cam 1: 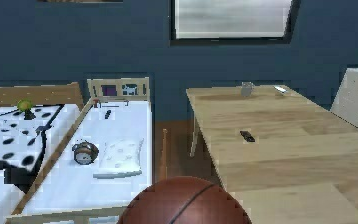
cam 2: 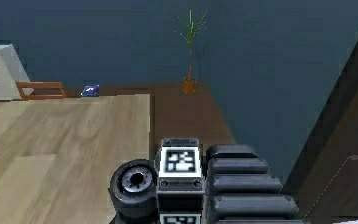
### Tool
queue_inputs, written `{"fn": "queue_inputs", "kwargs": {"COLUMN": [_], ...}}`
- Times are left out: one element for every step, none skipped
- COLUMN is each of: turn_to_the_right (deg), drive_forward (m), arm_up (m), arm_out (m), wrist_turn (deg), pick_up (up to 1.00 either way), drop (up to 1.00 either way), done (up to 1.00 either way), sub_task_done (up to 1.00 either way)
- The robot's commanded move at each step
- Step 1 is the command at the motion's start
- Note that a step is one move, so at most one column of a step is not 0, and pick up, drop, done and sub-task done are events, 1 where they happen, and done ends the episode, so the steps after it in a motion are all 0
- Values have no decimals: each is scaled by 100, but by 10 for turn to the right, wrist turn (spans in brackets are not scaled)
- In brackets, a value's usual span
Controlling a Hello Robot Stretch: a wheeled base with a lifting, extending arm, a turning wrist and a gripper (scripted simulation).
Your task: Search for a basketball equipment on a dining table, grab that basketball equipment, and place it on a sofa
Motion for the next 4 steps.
{"fn": "queue_inputs", "kwargs": {"turn_to_the_right": [450,450,450,270], "drive_forward": [0,0,0,0], "arm_up": [0,0,0,0], "arm_out": [0,0,0,0], "wrist_turn": [0,0,0,0], "pick_up": [0,0,0,0], "drop": [0,0,0,0], "done": [0,0,0,0], "sub_task_done": [0,0,0,0]}}
